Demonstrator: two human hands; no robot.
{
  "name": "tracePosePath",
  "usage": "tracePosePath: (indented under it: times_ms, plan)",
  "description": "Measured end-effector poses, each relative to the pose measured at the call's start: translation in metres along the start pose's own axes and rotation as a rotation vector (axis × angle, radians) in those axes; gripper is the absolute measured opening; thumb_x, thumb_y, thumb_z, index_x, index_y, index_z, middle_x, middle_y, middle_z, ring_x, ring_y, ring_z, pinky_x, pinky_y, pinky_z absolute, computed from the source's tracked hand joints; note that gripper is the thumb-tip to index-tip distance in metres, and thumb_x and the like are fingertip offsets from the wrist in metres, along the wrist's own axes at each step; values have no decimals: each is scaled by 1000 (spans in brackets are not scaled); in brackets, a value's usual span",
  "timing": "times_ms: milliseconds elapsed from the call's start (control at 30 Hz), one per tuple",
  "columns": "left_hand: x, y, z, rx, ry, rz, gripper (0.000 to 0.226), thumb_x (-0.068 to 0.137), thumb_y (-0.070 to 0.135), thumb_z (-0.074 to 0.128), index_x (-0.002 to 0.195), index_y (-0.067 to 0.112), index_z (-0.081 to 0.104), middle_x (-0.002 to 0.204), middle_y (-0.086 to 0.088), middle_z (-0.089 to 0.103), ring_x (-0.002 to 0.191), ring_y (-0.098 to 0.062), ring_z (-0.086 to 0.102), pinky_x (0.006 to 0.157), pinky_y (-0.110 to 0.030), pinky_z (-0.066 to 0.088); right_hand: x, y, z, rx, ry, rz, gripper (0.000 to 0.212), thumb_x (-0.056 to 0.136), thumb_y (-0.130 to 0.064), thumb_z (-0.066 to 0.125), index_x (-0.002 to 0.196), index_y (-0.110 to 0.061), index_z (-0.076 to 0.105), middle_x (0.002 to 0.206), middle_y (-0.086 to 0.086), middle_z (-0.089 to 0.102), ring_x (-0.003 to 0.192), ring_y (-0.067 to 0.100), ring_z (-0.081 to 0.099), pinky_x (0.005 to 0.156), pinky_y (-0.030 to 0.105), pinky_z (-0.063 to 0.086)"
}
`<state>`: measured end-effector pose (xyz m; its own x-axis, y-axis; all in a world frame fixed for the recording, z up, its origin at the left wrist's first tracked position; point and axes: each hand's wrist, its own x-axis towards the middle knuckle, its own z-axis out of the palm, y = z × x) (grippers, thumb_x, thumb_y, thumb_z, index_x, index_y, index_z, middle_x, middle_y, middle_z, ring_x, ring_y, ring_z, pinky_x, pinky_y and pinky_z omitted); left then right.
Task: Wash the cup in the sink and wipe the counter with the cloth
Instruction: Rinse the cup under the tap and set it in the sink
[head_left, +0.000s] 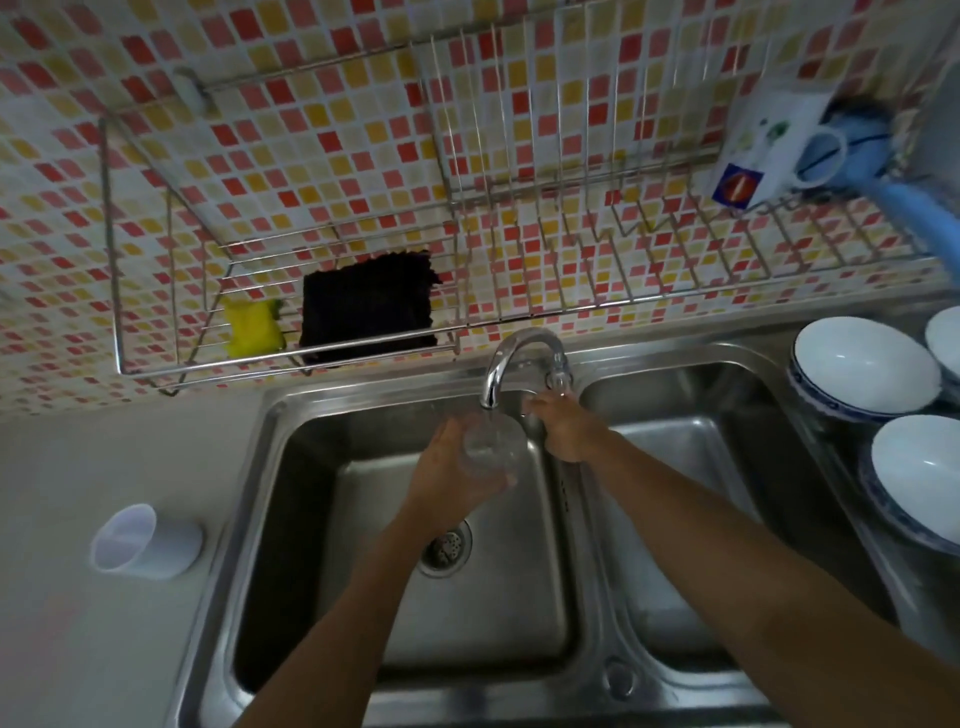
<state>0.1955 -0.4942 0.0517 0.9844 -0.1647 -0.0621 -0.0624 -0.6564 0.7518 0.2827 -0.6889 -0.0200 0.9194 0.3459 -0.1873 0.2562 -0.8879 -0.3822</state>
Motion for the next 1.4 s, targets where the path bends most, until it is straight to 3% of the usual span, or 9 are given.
tracePosePath:
  times_ms: [167, 300, 400, 533, 667, 833, 1200, 1300, 1400]
  plan:
    - [3, 8, 20, -149, 30, -163, 60, 59, 33, 89, 107, 28, 54, 106, 13, 65, 95, -5, 65, 72, -23, 56, 5, 4, 7, 110, -20, -11, 53, 83, 4, 56, 133, -9, 49, 145, 10, 42, 138, 26, 32, 118, 40, 13]
    - [12, 12, 24, -168, 67, -219, 54, 62, 22, 89, 102, 16, 52, 90, 10, 63, 78, -4, 61, 58, -10, 45, 3, 6, 8, 63, 5, 55, 50, 90, -3, 51, 140, -7, 44, 151, 13, 32, 140, 33, 23, 114, 42, 14]
    - [9, 12, 28, -96, -7, -202, 59, 60, 25, 90, 106, 30, 53, 98, 15, 64, 87, 1, 61, 64, -10, 44, 7, 6, 13, 85, -3, -15, 51, 86, -4, 57, 137, -8, 48, 148, 13, 37, 140, 32, 27, 117, 44, 14]
    - [13, 8, 23, -97, 75, -228, 52, 63, 22, 88, 99, 32, 52, 98, 11, 64, 85, -5, 61, 55, -4, 40, 6, 8, 15, 59, 32, -61, 59, 80, -1, 65, 136, -9, 48, 150, 8, 37, 143, 21, 23, 120, 44, -1]
    - [8, 9, 24, -61, -13, -205, 58, 59, 24, 91, 96, 41, 50, 91, 21, 61, 80, 9, 59, 59, -5, 43, 5, 11, 16, 39, 63, -89, 61, 80, 0, 63, 138, -10, 46, 151, 9, 33, 145, 19, 19, 119, 45, -4]
    - [12, 13, 22, -88, 42, -209, 58, 62, 22, 89, 105, 26, 51, 89, 18, 57, 79, 0, 57, 55, -2, 41, 3, 12, 16, 70, 49, -68, 63, 82, 1, 62, 142, -9, 43, 155, 11, 27, 146, 20, 14, 120, 43, 0]
    - [6, -4, 23, 16, -8, -160, 71, 55, 32, 91, 113, 30, 51, 110, 9, 63, 98, -11, 60, 67, -8, 39, 6, 11, 16, 90, 51, -55, 63, 80, 4, 62, 139, -11, 45, 154, 12, 26, 146, 23, 14, 117, 40, -10]
    - [6, -4, 23, -33, 39, -169, 72, 54, 30, 92, 114, 30, 52, 112, 11, 62, 100, -10, 60, 70, -8, 41, 8, 9, 16, 248, 86, 7, 58, 77, 6, 62, 132, -11, 52, 146, 12, 39, 139, 25, 32, 119, 39, 9]
    - [3, -4, 27, -41, 4, -157, 75, 55, 32, 92, 118, 26, 52, 115, 10, 62, 102, -10, 60, 74, -11, 45, 3, 9, 7, 668, 173, 135, 46, 79, 13, 52, 116, -10, 63, 126, 6, 58, 118, 18, 53, 97, 23, 40]
